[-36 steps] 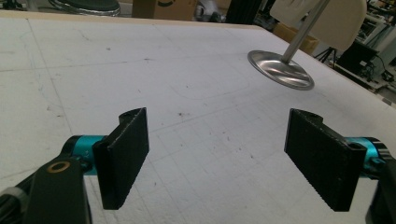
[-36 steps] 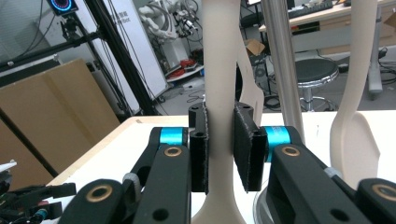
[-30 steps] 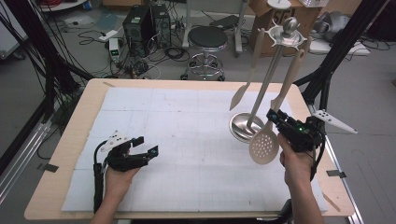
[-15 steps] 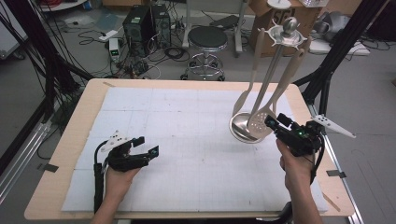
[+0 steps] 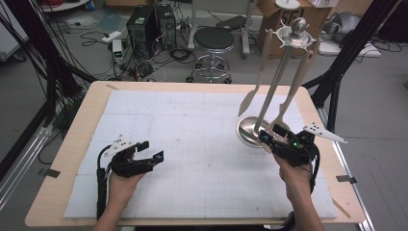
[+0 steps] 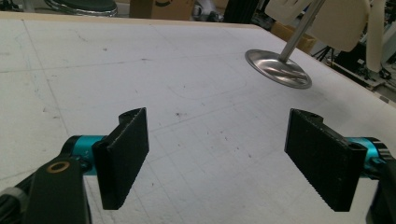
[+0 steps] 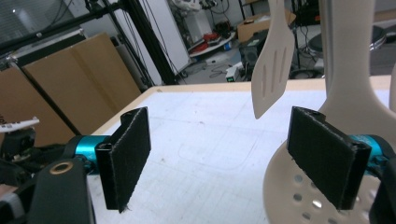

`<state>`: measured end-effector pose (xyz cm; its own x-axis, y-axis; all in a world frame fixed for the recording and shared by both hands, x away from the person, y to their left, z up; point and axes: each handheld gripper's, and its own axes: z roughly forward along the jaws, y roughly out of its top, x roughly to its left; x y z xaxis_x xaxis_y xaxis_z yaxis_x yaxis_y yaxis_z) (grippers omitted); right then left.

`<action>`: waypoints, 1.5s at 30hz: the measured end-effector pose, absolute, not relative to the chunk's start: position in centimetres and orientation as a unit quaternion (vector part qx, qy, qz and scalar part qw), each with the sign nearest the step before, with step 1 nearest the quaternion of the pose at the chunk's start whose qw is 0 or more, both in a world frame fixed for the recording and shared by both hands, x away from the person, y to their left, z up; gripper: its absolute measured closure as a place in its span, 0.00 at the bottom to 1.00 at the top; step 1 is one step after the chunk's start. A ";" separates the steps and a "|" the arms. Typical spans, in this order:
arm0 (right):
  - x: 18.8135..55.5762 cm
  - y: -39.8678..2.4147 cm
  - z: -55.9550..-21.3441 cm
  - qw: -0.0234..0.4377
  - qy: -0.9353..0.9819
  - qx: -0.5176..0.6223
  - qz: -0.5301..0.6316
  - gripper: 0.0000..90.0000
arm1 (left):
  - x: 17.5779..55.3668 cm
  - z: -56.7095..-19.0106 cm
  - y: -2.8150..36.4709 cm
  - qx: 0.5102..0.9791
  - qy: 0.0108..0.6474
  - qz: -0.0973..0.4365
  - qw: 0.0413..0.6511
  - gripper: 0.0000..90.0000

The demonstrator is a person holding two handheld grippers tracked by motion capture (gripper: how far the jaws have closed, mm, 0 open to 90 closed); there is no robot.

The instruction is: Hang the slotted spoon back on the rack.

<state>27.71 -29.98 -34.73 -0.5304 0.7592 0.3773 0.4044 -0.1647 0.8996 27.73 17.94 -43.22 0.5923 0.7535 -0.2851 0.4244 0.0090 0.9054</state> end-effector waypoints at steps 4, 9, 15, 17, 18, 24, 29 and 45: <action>27.7 -29.8 -35.4 0.142 0.634 0.460 0.605 0.23 | 27.7 -43.3 17.9 0.689 0.428 0.144 0.567 0.25; 27.6 -29.7 -36.0 0.138 0.638 0.457 0.605 0.23 | 27.7 -43.3 17.9 0.690 0.428 0.145 0.566 0.25; 27.5 -29.6 -36.6 0.137 0.642 0.451 0.605 0.23 | 27.7 -43.3 17.8 0.691 0.426 0.143 0.566 0.25; 27.5 -29.5 -36.8 0.138 0.645 0.449 0.603 0.23 | 27.7 -43.3 17.8 0.691 0.425 0.143 0.566 0.25; 27.5 -29.4 -36.9 0.137 0.646 0.450 0.602 0.23 | 27.7 -43.3 17.8 0.691 0.425 0.143 0.567 0.25; 27.5 -29.2 -37.5 0.133 0.653 0.447 0.596 0.22 | 27.7 -43.3 17.7 0.693 0.421 0.140 0.569 0.25; 27.6 -29.1 -38.1 0.131 0.659 0.445 0.591 0.21 | 27.7 -43.3 17.7 0.692 0.420 0.137 0.571 0.25; 27.7 -28.5 -40.8 0.134 0.678 0.438 0.575 0.19 | 27.7 -43.3 17.9 0.689 0.424 0.132 0.573 0.25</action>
<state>27.72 -28.54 -40.77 -0.5806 0.7484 0.3205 0.4394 -0.0434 0.8972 27.72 17.89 -43.34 0.6060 0.7352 -0.3038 0.4319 0.0166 0.9017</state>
